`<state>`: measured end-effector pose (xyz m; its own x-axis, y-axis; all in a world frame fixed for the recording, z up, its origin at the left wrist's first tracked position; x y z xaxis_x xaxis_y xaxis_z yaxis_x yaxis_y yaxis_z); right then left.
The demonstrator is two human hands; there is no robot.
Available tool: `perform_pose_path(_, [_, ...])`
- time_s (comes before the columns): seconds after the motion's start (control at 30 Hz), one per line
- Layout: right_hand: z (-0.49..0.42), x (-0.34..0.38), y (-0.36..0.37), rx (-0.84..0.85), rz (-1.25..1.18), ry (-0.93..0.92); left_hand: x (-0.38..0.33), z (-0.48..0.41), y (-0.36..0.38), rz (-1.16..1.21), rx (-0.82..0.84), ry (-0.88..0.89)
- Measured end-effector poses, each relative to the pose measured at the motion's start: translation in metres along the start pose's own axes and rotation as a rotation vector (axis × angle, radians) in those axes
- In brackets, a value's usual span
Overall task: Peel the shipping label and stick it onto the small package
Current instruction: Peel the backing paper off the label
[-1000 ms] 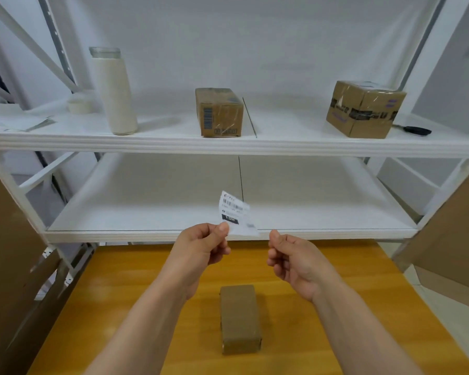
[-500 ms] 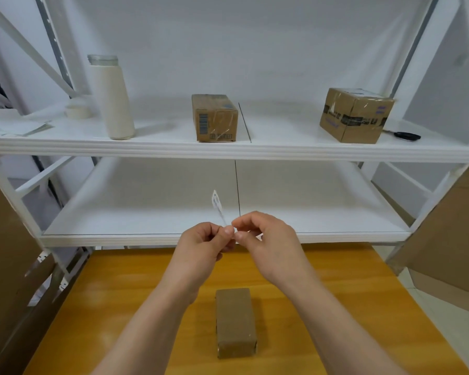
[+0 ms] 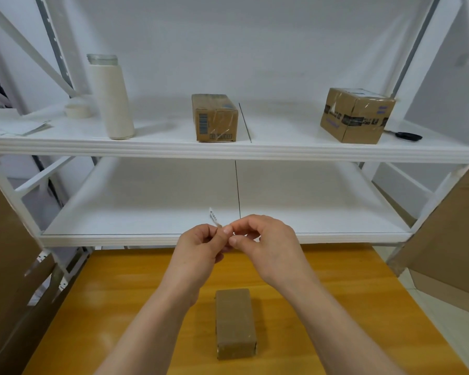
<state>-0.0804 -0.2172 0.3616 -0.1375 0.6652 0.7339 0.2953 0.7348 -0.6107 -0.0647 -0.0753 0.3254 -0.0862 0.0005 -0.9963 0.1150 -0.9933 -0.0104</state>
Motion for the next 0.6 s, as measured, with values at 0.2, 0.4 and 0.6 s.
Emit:
perform_pose_path(0.2, [-0.0029, -0.0030, 0.0015, 0.006, -0.028, 0.028, 0.0020, -0.0029, 0.0016, 0.044, 0.024, -0.023])
perform_pose_path(0.4, [-0.0049, -0.0024, 0.0028, 0.006, -0.029, 0.026, 0.0053, -0.0061, 0.0022, 0.050, 0.043, -0.052])
perform_pose_path(0.6, [-0.0085, -0.0044, 0.0043, 0.001, -0.015, 0.029, 0.0052, -0.0093, 0.0007, 0.020, 0.053, -0.057])
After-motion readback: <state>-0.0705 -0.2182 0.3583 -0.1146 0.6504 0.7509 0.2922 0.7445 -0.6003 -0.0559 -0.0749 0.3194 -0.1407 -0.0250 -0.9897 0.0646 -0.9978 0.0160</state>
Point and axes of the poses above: each hand's wrist, its own z-axis away from the middle knuckle, its own y-axis out of the palm, x = y × z, the point moved 3 cm from there along -z, towards the middle knuckle, and after that the axes turned 9 degrees about -x, right-handed, at the moved point
